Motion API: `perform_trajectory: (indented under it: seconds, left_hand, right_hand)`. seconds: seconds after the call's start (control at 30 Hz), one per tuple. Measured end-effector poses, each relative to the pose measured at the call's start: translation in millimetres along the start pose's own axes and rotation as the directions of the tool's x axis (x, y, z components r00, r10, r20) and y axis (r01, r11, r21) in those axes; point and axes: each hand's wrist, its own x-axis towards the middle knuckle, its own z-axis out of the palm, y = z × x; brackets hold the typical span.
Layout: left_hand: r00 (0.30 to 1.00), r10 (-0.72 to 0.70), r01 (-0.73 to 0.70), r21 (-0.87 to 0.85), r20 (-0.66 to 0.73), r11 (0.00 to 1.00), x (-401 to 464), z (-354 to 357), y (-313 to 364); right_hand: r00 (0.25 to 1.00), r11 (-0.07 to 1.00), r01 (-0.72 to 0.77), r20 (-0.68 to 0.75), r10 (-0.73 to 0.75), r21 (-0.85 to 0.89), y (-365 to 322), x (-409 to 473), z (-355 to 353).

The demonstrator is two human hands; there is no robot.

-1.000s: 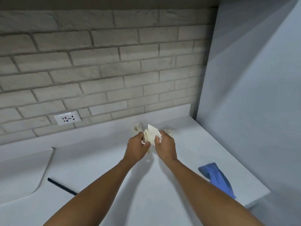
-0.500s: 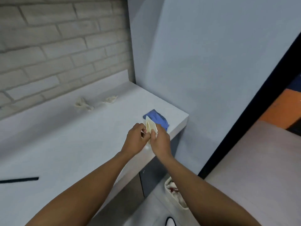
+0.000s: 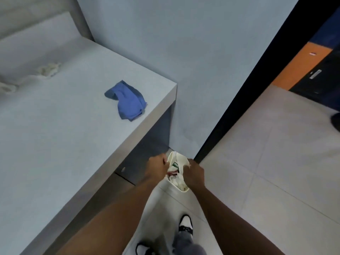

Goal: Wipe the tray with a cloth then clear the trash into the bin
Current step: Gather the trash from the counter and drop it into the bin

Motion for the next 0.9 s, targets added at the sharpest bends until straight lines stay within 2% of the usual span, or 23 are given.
perform_trajectory:
  seconds: [0.13,0.33,0.43,0.53,0.6,0.7,0.8,0.9]
  left_hand:
    - [0.994,-0.096,0.095,0.020,0.056,0.995,44.4,94.8,-45.7]
    - [0.946,-0.302,0.316,-0.120,0.116,0.941,115.2,227.3,-117.2]
    - [0.934,-0.332,0.352,-0.172,0.136,0.920,146.7,279.1,-142.0]
    - [0.929,-0.342,0.365,-0.190,0.143,0.912,168.6,316.2,-161.0]
    - [0.929,-0.331,0.359,-0.190,0.162,0.914,176.2,331.9,-169.4]
    - [0.921,-0.333,0.357,-0.099,0.202,0.929,169.0,333.0,-171.1]
    - [0.931,-0.292,0.319,-0.102,0.218,0.942,152.5,307.8,-157.1]
    - [0.961,-0.205,0.232,-0.142,0.187,0.962,135.4,254.6,-120.9]
  right_hand:
    - [0.994,0.996,-0.091,0.066,0.091,-0.011,73.3,44.3,50.1]
    - [0.980,0.984,-0.169,0.094,0.173,-0.050,178.5,114.8,143.8]
    - [0.966,0.970,-0.244,0.086,0.245,-0.024,216.2,145.1,182.1]
    - [0.960,0.966,-0.256,0.112,0.258,-0.038,239.2,170.6,208.1]
    - [0.966,0.975,-0.205,0.139,0.216,-0.087,248.2,178.9,217.4]
    - [0.957,0.970,-0.179,0.199,0.211,-0.166,248.3,174.2,215.9]
    - [0.951,0.961,-0.162,0.225,0.213,-0.222,227.5,160.9,196.0]
    - [0.970,0.977,-0.097,0.201,0.135,-0.189,179.3,147.3,156.3]
